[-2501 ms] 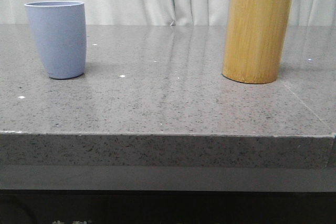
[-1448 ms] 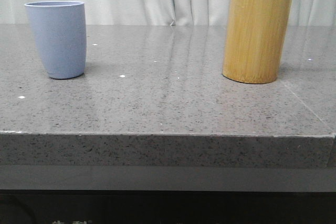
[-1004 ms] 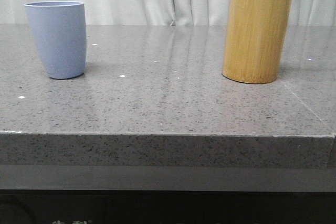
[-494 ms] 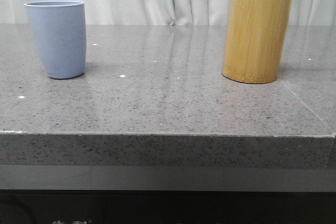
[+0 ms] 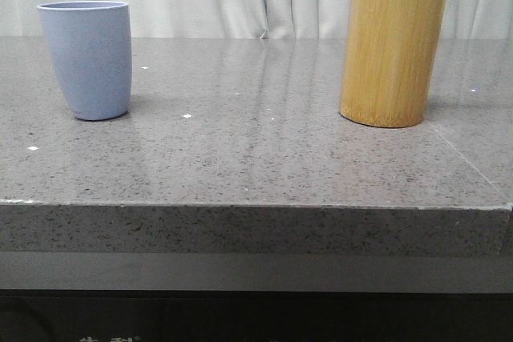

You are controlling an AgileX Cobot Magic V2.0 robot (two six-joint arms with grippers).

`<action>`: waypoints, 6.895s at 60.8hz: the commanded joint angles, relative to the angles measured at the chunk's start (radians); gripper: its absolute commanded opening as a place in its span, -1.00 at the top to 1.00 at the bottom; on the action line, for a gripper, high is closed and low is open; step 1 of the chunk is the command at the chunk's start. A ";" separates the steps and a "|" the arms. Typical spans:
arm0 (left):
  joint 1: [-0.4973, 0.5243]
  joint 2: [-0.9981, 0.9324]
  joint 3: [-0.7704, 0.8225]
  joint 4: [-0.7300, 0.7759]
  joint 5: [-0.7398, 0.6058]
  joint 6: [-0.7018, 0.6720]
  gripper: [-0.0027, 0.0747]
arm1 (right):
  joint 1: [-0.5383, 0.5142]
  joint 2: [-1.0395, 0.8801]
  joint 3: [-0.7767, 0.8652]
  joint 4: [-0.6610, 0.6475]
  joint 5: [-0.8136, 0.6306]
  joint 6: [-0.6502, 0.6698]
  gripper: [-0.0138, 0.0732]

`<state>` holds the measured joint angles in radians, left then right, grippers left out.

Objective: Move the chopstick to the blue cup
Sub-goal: 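Move the open left gripper toward the light blue cup, then lower the left gripper over the blue cup and grasp its rim, then slide the blue cup with the left gripper beside the bamboo cup, then open the left gripper and lift it away from the blue cup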

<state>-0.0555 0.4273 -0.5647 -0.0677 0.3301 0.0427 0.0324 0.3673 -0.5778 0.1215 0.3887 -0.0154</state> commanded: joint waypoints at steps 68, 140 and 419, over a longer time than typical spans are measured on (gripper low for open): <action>-0.110 0.627 -0.710 -0.022 0.447 0.100 -0.59 | -0.006 0.017 -0.037 0.003 -0.135 -0.006 -0.69; -0.376 1.280 -1.149 -0.006 0.827 0.100 0.15 | -0.006 0.017 -0.037 0.002 -0.140 -0.006 -0.69; 0.042 0.437 -0.550 0.060 0.387 -0.013 0.98 | -0.006 0.017 -0.037 0.002 -0.125 -0.006 -0.69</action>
<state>-0.0161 0.9704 -1.2097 0.0131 0.9129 0.0415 0.0324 0.3690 -0.5784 0.1237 0.3312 -0.0154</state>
